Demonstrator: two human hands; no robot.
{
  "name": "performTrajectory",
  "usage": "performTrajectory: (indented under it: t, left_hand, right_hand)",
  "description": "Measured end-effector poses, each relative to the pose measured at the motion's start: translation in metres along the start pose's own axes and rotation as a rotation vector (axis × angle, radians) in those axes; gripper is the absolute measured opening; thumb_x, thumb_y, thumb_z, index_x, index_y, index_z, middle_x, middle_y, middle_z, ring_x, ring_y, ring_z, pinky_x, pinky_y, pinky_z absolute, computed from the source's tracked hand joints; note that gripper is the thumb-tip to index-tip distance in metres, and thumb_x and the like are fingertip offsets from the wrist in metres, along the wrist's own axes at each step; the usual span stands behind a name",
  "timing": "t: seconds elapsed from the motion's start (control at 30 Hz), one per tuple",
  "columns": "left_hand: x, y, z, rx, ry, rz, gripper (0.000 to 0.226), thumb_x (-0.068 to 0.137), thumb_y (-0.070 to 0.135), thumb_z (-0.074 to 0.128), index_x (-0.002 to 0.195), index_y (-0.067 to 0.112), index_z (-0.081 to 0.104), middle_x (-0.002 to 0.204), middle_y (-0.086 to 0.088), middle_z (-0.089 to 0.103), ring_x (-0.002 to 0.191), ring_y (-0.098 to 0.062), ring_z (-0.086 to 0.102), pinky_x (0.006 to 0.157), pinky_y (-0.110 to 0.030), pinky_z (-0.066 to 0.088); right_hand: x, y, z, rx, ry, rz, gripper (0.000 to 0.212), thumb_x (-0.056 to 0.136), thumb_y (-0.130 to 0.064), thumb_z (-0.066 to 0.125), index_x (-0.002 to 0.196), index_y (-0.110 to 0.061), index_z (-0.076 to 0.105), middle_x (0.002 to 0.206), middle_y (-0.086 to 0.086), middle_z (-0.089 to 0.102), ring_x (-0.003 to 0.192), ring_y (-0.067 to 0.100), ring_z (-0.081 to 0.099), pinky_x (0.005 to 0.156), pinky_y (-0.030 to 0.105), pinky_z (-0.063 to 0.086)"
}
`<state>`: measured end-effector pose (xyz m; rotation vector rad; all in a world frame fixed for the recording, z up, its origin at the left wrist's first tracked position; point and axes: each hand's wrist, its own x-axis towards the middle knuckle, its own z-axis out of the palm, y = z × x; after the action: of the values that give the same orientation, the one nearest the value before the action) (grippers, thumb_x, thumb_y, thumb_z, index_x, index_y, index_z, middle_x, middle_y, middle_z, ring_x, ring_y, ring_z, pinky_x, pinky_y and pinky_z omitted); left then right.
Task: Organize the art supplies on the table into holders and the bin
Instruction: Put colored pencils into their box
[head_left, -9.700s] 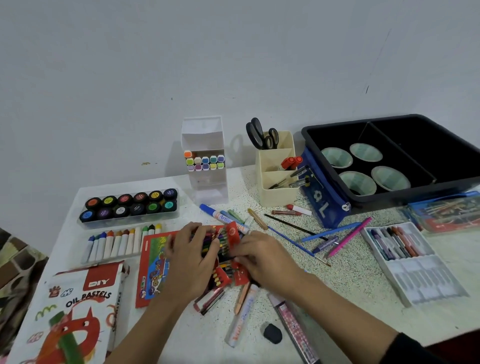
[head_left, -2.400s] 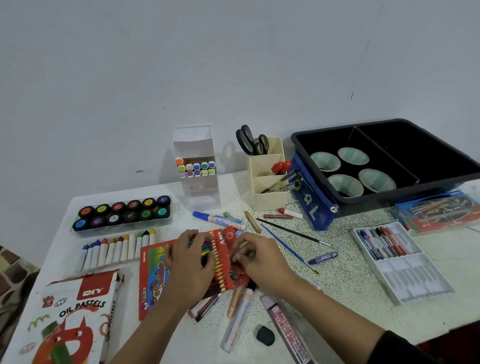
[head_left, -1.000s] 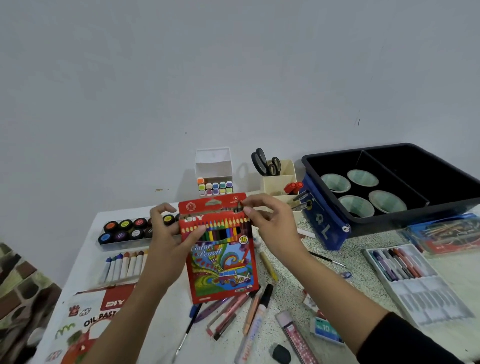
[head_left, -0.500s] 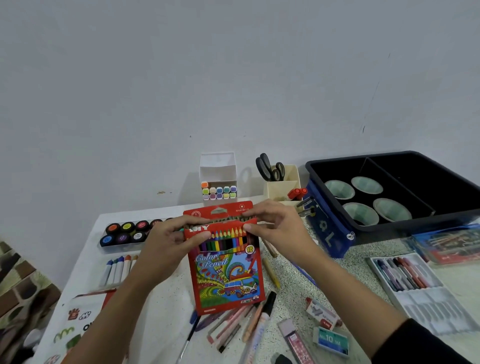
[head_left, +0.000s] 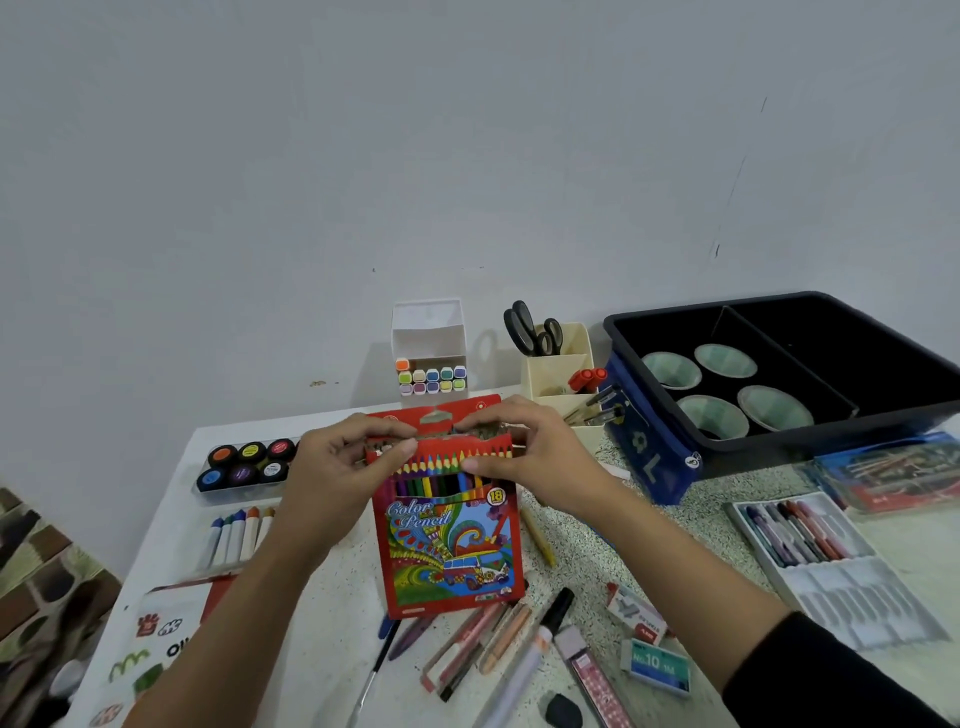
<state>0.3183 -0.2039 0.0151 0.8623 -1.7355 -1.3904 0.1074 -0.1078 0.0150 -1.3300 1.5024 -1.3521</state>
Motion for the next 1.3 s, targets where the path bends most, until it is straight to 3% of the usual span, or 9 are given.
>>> performTrajectory:
  t: [0.2,0.33,0.4,0.57,0.77,0.9,1.03,1.17,1.3]
  left_hand:
    - [-0.006,0.001,0.005,-0.025,-0.029,-0.007,0.039,0.076,0.022,0.077,0.111,0.026,0.062,0.119,0.002,0.065,0.103,-0.02,0.071,0.068,-0.04,0.063]
    - [-0.005,0.001,0.009,-0.105,0.034,-0.016,0.065,0.075,0.016,0.08,0.124,0.033,0.041,0.11,-0.001,0.072,0.094,-0.022,0.074,0.07,-0.039,0.063]
    - [-0.004,0.0,0.01,-0.153,0.059,-0.057,0.07,0.076,0.015,0.081,0.13,0.031,0.041,0.106,-0.003,0.074,0.093,-0.024,0.075,0.072,-0.039,0.063]
    - [-0.002,0.0,0.014,-0.208,-0.123,-0.195,0.059,0.069,0.032,0.09,0.119,0.019,0.061,0.109,-0.005,0.074,0.099,-0.027,0.073,0.077,-0.037,0.062]
    - [0.0,0.003,0.021,-0.239,-0.128,-0.221,0.044,0.078,0.017,0.077,0.119,0.015,0.061,0.108,-0.009,0.075,0.097,-0.031,0.073,0.088,-0.053,0.057]
    - [0.0,0.013,0.038,-0.238,-0.158,-0.221,0.034,0.08,0.015,0.075,0.112,0.011,0.064,0.104,-0.009,0.076,0.095,-0.031,0.074,0.087,-0.051,0.058]
    - [-0.003,0.022,0.071,-0.324,-0.173,-0.215,0.037,0.076,0.012,0.075,0.111,0.006,0.063,0.101,-0.015,0.075,0.091,-0.035,0.074,0.075,-0.044,0.062]
    - [-0.006,0.025,0.106,-0.402,-0.252,-0.285,0.038,0.078,0.011,0.075,0.114,0.005,0.062,0.106,-0.018,0.074,0.093,-0.039,0.073,0.082,-0.052,0.059]
    - [-0.011,0.032,0.142,-0.327,-0.336,-0.264,0.032,0.083,0.019,0.071,0.113,0.01,0.064,0.104,-0.011,0.076,0.093,-0.031,0.074,0.078,-0.043,0.062]
  right_hand:
    - [0.0,0.006,0.007,0.039,0.055,-0.008,0.024,0.08,-0.014,0.082,0.103,-0.018,0.075,0.11,0.004,0.059,0.103,0.023,0.068,0.079,0.042,0.062]
    - [-0.002,0.003,0.009,0.04,0.12,-0.014,0.016,0.082,-0.014,0.081,0.093,-0.024,0.075,0.11,0.003,0.066,0.101,0.023,0.069,0.081,0.042,0.062]
    - [-0.003,0.0,0.01,0.092,0.155,0.007,0.013,0.084,-0.012,0.079,0.091,-0.022,0.075,0.107,0.003,0.071,0.096,0.021,0.071,0.077,0.041,0.063]
    - [-0.006,-0.004,0.013,0.176,0.244,0.014,0.014,0.083,-0.007,0.078,0.087,-0.02,0.076,0.095,0.002,0.075,0.085,0.014,0.073,0.068,0.03,0.06]
    - [-0.011,-0.009,0.008,0.297,0.334,-0.017,0.016,0.081,-0.007,0.079,0.095,-0.015,0.076,0.092,-0.003,0.077,0.088,0.014,0.073,0.073,0.033,0.061]
    - [-0.022,-0.015,-0.003,0.427,0.348,0.004,0.041,0.085,-0.013,0.075,0.122,-0.02,0.058,0.1,0.011,0.076,0.093,0.029,0.074,0.075,0.039,0.062]
    - [-0.039,-0.009,-0.027,0.388,0.332,0.105,0.058,0.082,-0.017,0.077,0.131,-0.025,0.047,0.106,0.009,0.076,0.096,0.03,0.074,0.084,0.046,0.061]
    - [-0.06,-0.01,-0.06,0.252,0.319,0.127,0.033,0.088,-0.018,0.074,0.118,-0.014,0.06,0.106,0.008,0.076,0.093,0.029,0.074,0.082,0.044,0.061]
    - [-0.081,-0.006,-0.096,0.166,0.397,0.098,0.028,0.088,-0.017,0.073,0.113,-0.013,0.061,0.103,0.007,0.076,0.092,0.028,0.075,0.079,0.044,0.061]
